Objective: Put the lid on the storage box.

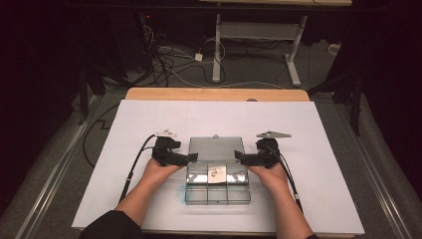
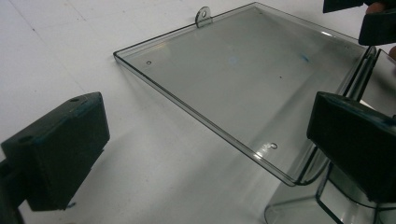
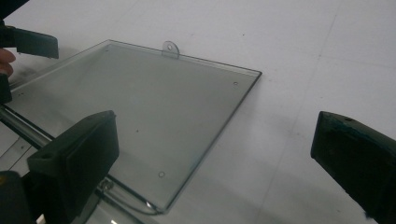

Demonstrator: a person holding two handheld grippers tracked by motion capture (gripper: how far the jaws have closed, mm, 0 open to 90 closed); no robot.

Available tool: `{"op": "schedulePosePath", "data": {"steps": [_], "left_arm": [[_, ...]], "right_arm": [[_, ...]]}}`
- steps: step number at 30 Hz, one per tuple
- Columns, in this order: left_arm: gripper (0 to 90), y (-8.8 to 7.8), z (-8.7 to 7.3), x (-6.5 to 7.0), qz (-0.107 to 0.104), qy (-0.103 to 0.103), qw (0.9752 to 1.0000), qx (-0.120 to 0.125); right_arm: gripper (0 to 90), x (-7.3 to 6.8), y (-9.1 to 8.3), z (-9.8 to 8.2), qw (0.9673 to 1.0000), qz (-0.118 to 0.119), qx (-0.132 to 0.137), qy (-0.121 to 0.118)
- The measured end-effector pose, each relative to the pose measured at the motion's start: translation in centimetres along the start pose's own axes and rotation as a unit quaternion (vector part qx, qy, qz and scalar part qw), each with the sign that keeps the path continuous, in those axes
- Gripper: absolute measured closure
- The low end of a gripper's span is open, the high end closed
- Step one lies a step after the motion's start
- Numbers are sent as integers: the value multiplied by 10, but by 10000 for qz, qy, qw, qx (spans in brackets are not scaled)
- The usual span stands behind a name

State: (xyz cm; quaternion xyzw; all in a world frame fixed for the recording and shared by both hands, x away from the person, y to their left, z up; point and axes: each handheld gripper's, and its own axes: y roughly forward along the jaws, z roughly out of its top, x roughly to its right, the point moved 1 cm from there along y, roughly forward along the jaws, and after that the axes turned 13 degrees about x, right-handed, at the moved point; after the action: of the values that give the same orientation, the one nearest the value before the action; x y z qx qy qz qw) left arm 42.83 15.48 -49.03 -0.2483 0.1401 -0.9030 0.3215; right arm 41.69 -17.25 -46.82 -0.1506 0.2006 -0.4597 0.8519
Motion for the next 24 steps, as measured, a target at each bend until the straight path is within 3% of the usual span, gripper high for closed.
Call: {"op": "schedulePosePath", "data": {"steps": [4, 9, 24], "left_arm": [[0, 1, -1, 0, 30, -30, 10000, -17], [0, 1, -2, -1, 7, -75, 10000, 18], [4, 1, -3, 0, 33, -37, 10000, 67]], "right_arm": [[29, -1, 10, -1, 9996, 63, -225, 139], [77, -1, 17, -5, 9973, 273, -414, 533], [196, -8, 19, -9, 9908, 745, -525, 1002]]}}
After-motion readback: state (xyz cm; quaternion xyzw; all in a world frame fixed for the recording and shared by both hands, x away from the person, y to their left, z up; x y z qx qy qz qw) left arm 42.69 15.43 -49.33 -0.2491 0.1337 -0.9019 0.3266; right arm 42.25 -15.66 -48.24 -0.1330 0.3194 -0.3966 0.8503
